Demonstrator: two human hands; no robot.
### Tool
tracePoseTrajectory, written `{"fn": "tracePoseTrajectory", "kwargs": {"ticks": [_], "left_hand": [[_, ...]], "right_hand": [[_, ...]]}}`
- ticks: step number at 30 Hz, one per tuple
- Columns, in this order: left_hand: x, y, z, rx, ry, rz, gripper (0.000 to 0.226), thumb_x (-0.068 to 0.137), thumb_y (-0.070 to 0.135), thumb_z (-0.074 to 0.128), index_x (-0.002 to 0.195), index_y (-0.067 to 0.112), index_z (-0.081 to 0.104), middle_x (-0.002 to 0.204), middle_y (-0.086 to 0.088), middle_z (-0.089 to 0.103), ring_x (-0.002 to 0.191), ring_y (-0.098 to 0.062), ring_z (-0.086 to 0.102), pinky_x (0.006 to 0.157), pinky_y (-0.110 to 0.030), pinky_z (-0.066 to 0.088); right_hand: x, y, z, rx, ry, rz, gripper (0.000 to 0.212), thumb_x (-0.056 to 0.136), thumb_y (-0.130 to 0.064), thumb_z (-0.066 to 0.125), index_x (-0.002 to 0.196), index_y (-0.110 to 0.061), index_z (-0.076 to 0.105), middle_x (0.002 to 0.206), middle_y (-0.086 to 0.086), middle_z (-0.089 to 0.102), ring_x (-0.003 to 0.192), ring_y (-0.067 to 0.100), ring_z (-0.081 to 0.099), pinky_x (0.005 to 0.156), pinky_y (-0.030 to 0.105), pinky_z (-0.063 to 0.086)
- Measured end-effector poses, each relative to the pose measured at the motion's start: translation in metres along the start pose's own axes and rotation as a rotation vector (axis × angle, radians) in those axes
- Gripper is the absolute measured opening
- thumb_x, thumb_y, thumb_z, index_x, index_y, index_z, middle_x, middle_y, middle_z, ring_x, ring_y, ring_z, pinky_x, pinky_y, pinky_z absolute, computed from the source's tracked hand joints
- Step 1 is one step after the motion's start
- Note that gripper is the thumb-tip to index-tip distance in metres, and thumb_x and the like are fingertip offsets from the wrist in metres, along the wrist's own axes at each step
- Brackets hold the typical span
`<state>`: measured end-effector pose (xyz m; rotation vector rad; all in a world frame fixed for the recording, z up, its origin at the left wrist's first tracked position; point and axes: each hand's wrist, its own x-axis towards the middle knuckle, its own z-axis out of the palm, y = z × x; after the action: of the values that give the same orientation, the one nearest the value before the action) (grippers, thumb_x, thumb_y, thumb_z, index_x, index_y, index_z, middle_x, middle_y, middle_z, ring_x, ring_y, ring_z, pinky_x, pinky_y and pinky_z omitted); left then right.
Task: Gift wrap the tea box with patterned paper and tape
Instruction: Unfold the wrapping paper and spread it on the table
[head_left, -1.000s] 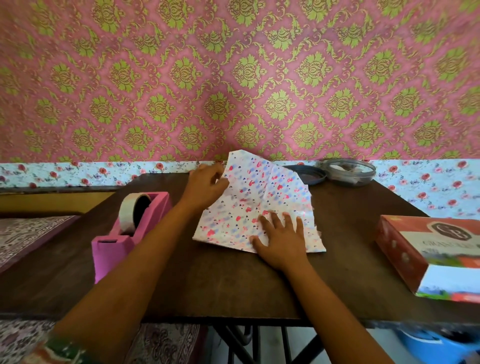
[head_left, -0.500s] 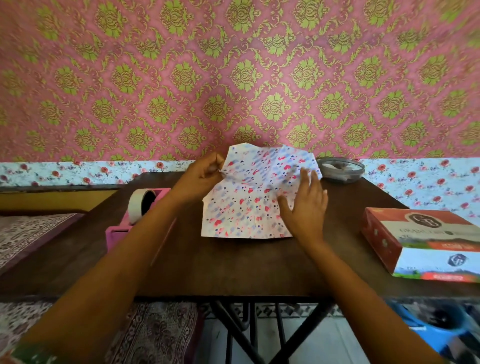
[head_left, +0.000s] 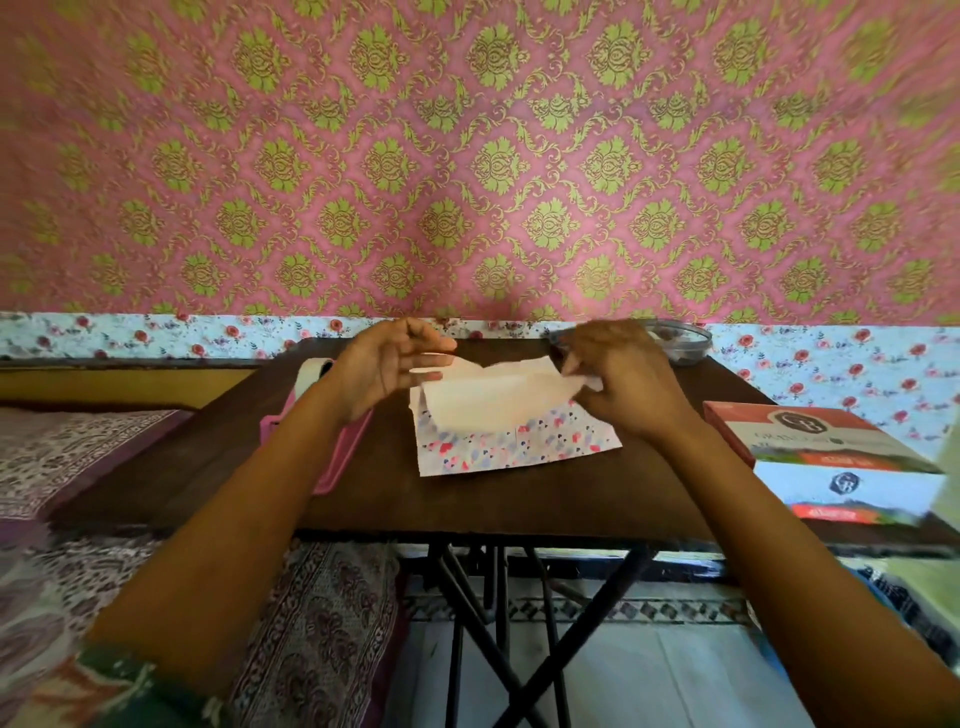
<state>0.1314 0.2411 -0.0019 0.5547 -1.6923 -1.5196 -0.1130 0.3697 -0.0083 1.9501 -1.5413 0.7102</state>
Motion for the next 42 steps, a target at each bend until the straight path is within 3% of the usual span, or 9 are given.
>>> {"fn": "tracePoseTrajectory", "kwargs": {"ticks": [4, 8, 14, 20, 23, 27, 32, 35, 42], "left_hand": [[-0.006, -0.021, 0.002, 0.345, 0.095, -0.281, 0.020, 0.097, 0.025, 0.042, 0.098, 0.017, 0.060, 0.114, -0.009, 0.062, 0.104, -0.022, 0.058, 0.080, -0.030, 0.049], [-0.002, -0.043, 0.013, 0.890, -0.141, -0.443, 0.030, 0.094, 0.020, 0.050, 0.120, 0.008, 0.060, 0.129, -0.006, 0.054, 0.117, -0.023, 0.051, 0.097, -0.030, 0.043], [0.009, -0.060, 0.030, 1.039, -0.176, -0.639, 0.055, 0.095, 0.043, 0.045, 0.138, 0.009, 0.043, 0.144, -0.008, 0.039, 0.134, -0.028, 0.036, 0.112, -0.040, 0.029], [0.041, -0.061, 0.033, 1.166, -0.305, -0.645, 0.054, 0.099, 0.033, 0.038, 0.147, 0.013, 0.023, 0.156, -0.005, 0.013, 0.143, -0.026, 0.014, 0.115, -0.035, 0.013], [0.057, -0.067, 0.026, 1.256, -0.275, -0.614, 0.056, 0.096, 0.021, 0.046, 0.147, 0.014, 0.023, 0.156, -0.007, 0.011, 0.143, -0.026, 0.013, 0.114, -0.034, 0.013], [0.072, -0.083, 0.022, 1.418, -0.143, -0.495, 0.056, 0.095, 0.023, 0.045, 0.147, 0.025, 0.024, 0.157, -0.004, 0.011, 0.144, -0.025, 0.014, 0.118, -0.044, 0.008], [0.069, -0.099, 0.024, 1.288, -0.176, -0.383, 0.052, 0.098, 0.041, 0.038, 0.145, 0.021, 0.029, 0.155, -0.003, 0.022, 0.142, -0.024, 0.020, 0.117, -0.037, 0.014], [0.063, -0.109, 0.015, 1.314, -0.204, -0.439, 0.063, 0.094, 0.058, 0.027, 0.148, 0.028, 0.018, 0.158, -0.003, 0.010, 0.145, -0.024, 0.011, 0.116, -0.051, 0.007], [0.046, -0.129, 0.014, 1.449, -0.157, -0.397, 0.067, 0.089, 0.068, 0.019, 0.147, 0.039, 0.005, 0.158, 0.002, -0.004, 0.146, -0.017, -0.003, 0.114, -0.051, -0.007]], "right_hand": [[-0.027, -0.016, -0.003, 0.001, -0.166, -0.141, 0.026, 0.060, -0.030, 0.053, 0.081, -0.017, 0.060, 0.090, 0.004, 0.068, 0.086, 0.029, 0.064, 0.080, 0.037, 0.048], [-0.056, -0.026, -0.003, 0.005, -0.201, -0.190, 0.029, 0.059, -0.026, 0.055, 0.088, -0.017, 0.056, 0.092, 0.004, 0.069, 0.081, 0.027, 0.065, 0.078, 0.033, 0.052], [-0.076, -0.027, -0.003, 0.042, -0.257, -0.127, 0.038, 0.060, -0.026, 0.060, 0.096, -0.016, 0.060, 0.086, 0.004, 0.069, 0.078, 0.027, 0.065, 0.072, 0.034, 0.053], [-0.081, -0.021, 0.020, 0.083, -0.420, -0.072, 0.047, 0.070, -0.033, 0.053, 0.114, -0.017, 0.061, 0.108, 0.004, 0.067, 0.099, 0.027, 0.062, 0.091, 0.032, 0.044], [-0.085, -0.024, 0.034, 0.156, -0.488, 0.009, 0.064, 0.074, -0.048, 0.034, 0.127, -0.019, 0.054, 0.126, 0.003, 0.060, 0.115, 0.024, 0.054, 0.100, 0.028, 0.034], [-0.084, -0.036, 0.054, 0.260, -0.618, 0.038, 0.086, 0.072, -0.081, 0.031, 0.138, -0.027, 0.042, 0.144, -0.006, 0.042, 0.131, 0.014, 0.040, 0.109, 0.027, 0.026], [-0.063, -0.033, 0.062, 0.502, -0.532, 0.271, 0.049, 0.087, -0.055, 0.050, 0.129, -0.030, 0.052, 0.137, -0.010, 0.051, 0.123, 0.008, 0.047, 0.098, 0.020, 0.033], [-0.037, -0.022, 0.076, 0.437, -0.382, 0.317, 0.041, 0.092, -0.044, 0.050, 0.128, -0.025, 0.054, 0.135, -0.005, 0.054, 0.123, 0.013, 0.048, 0.094, 0.020, 0.033], [-0.017, 0.019, 0.143, 0.104, -0.778, 0.535, 0.070, 0.091, -0.065, 0.019, 0.149, -0.031, 0.003, 0.158, 0.008, -0.002, 0.144, 0.033, 0.000, 0.115, 0.047, 0.001]]}}
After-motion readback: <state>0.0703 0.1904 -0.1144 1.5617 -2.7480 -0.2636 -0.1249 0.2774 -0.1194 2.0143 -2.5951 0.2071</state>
